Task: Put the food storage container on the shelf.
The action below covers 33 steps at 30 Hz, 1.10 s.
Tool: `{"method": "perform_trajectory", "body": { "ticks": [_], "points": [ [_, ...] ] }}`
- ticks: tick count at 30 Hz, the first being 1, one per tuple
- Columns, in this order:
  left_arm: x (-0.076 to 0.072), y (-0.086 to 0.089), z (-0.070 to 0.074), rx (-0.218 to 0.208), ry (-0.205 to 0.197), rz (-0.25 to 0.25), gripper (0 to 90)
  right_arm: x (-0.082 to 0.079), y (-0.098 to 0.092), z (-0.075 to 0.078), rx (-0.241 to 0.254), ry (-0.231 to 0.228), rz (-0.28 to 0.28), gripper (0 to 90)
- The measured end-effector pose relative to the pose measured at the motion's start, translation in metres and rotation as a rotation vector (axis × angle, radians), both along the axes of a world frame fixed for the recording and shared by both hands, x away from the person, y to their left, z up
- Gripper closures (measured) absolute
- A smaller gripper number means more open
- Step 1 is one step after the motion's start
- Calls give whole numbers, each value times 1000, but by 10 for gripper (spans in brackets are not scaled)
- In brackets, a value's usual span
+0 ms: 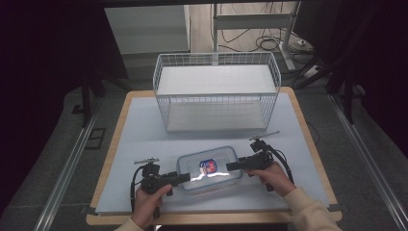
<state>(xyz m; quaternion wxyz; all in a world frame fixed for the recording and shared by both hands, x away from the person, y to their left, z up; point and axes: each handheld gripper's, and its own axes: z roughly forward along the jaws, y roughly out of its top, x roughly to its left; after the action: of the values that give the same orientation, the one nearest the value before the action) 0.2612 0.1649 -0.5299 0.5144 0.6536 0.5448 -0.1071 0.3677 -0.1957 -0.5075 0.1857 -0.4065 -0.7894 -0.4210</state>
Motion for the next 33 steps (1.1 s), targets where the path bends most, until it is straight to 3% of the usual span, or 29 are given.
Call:
{"method": "perform_trajectory", "body": {
  "ticks": [7, 12, 21, 33],
  "points": [
    [0, 0, 0, 1, -4, 2, 308, 4, -9, 0, 43, 45, -18, 369],
    [-3, -1, 1, 6, -21, 8, 315, 2, -11, 1, 47, 51, -24, 388],
    [-13, -1, 6, 12, -62, 17, 379, -7, -15, 6, 54, 11, -40, 438],
    [-25, -4, 14, 52, -120, 26, 443, -24, -20, 12, 78, -37, -74, 486]
  ]
}}
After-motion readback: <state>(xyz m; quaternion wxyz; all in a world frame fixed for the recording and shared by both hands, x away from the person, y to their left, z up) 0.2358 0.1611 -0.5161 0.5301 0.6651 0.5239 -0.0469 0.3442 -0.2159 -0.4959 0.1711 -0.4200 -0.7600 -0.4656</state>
